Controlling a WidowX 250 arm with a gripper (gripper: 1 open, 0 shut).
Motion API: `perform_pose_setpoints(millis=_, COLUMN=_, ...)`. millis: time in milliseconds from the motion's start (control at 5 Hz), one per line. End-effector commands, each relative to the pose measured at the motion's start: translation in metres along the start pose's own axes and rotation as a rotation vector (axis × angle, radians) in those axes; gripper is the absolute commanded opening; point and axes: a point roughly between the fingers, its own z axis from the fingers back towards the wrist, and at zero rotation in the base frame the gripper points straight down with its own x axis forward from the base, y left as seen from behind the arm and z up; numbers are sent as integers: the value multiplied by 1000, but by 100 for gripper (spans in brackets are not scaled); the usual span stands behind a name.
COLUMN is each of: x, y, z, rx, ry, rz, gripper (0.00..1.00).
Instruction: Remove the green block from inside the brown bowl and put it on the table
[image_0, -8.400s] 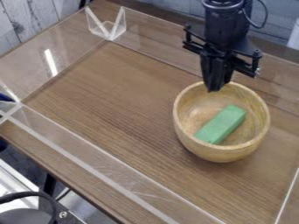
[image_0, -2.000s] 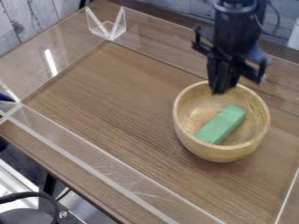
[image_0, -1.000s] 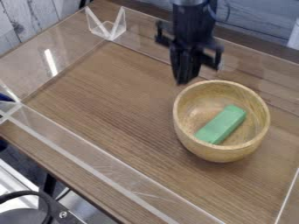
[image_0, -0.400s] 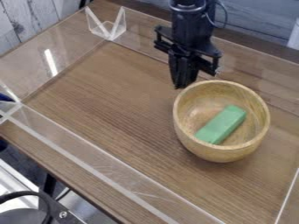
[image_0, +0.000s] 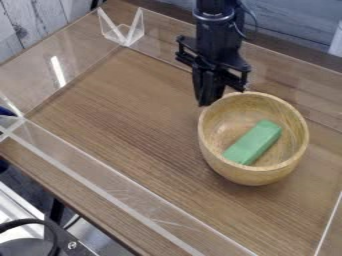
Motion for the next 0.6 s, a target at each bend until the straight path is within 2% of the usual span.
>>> perform_pose_setpoints(millis=0, x=7, y=5, z=6, rx=14, ry=-38, rz=1, gripper=0)
perform_pose_setpoints(millis=400, x=9, y=9, z=-6, rx=16, ry=-15, rz=7, gripper=0)
